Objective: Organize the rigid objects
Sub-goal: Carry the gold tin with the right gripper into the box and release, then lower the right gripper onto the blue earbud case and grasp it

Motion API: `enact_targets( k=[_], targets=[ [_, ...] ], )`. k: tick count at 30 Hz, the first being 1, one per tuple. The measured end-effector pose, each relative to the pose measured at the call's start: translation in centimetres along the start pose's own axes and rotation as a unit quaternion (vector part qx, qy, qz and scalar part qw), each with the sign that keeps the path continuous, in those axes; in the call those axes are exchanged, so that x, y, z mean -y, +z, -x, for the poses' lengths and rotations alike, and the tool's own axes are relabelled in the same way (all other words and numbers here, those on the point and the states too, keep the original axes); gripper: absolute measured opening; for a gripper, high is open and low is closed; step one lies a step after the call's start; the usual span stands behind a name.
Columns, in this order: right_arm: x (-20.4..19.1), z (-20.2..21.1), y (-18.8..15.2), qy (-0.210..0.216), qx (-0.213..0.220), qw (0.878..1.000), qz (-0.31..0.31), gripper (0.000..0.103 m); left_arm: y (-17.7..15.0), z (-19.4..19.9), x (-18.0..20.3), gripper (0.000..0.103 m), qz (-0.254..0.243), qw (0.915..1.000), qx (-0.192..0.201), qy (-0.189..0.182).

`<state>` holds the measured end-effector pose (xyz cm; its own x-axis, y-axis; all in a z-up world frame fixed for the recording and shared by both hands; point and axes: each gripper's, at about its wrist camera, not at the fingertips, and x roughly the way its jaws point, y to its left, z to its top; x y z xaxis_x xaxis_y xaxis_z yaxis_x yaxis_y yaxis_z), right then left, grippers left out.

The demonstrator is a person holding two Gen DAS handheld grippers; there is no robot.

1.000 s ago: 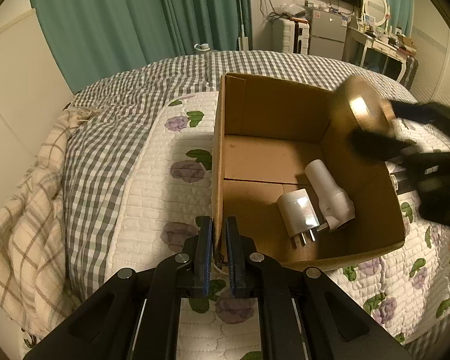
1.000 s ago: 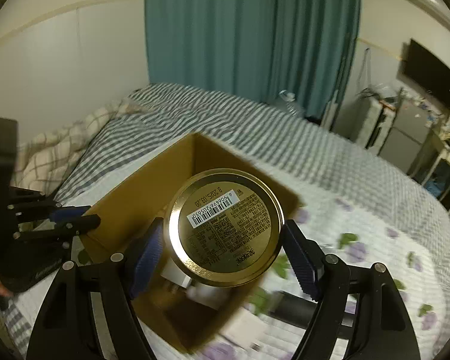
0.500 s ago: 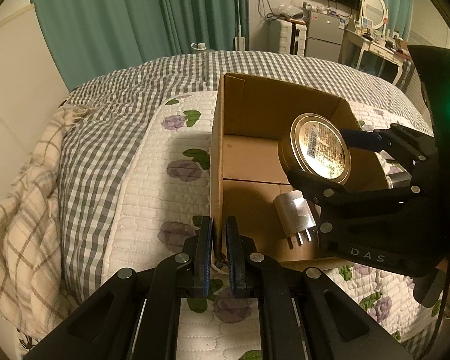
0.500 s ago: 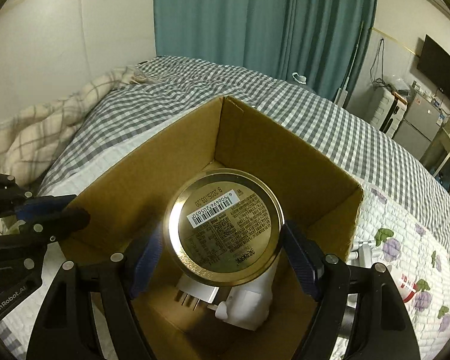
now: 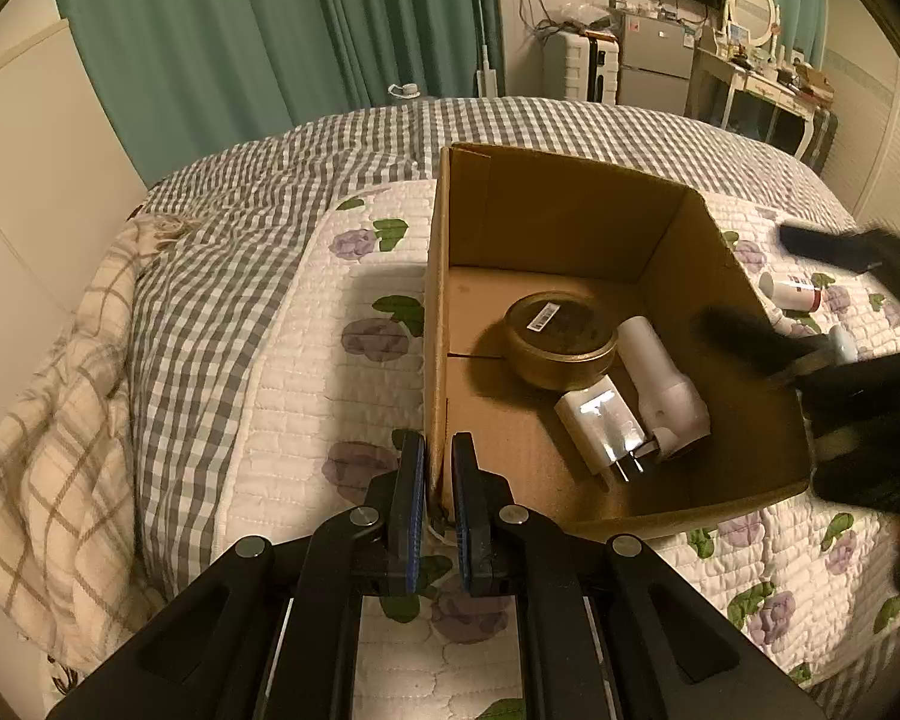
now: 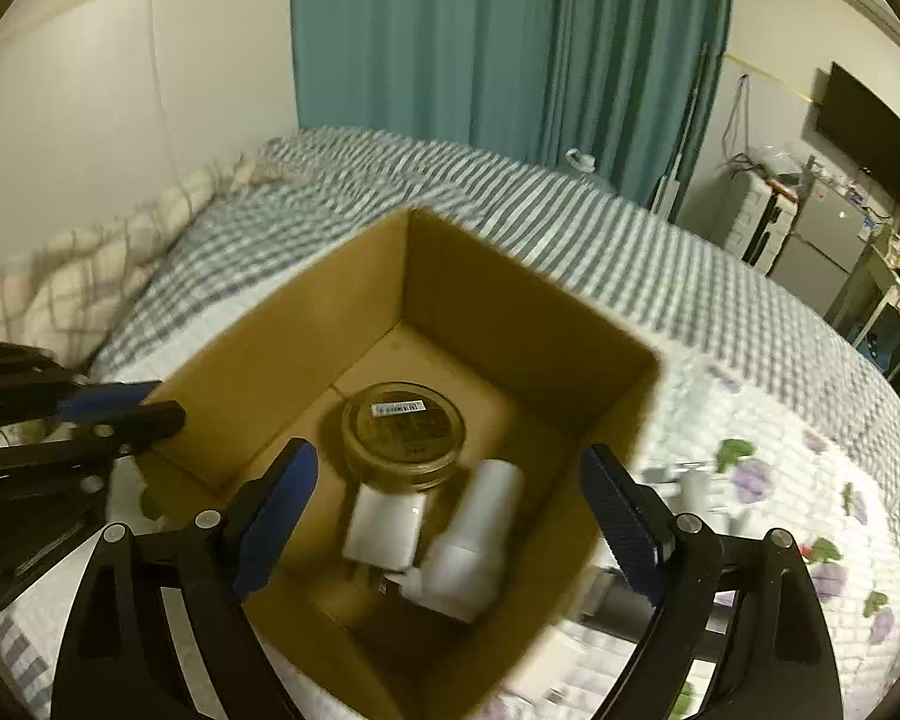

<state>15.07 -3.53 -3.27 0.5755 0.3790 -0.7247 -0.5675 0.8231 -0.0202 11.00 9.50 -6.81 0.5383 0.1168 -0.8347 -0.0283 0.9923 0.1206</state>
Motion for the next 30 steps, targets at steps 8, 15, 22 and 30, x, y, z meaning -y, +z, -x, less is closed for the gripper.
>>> enact_targets(
  k=[8,15,22,30],
  targets=[
    [7.1,7.8,-1.0,-0.079,0.041,0.996,-0.022,0.090,0.1,-0.1,0.1,0.008,0.001,1.0000,-0.002,0.007],
    [15.3,10.6,-5.1,-0.158,0.025,0.985,-0.064,0.091,0.2,-0.2,0.3,0.008,0.000,0.9998,-0.004,0.018],
    [20.9,7.1,-11.5,-0.172,-0.024,0.976,-0.132,0.091,0.1,-0.2,0.5,0.008,0.000,0.9995,-0.006,0.030],
    [22.8,2.4,-15.0,-0.166,-0.087,0.971,-0.145,0.090,0.1,-0.1,0.7,0.008,0.002,0.9994,-0.006,0.035]
  ],
)
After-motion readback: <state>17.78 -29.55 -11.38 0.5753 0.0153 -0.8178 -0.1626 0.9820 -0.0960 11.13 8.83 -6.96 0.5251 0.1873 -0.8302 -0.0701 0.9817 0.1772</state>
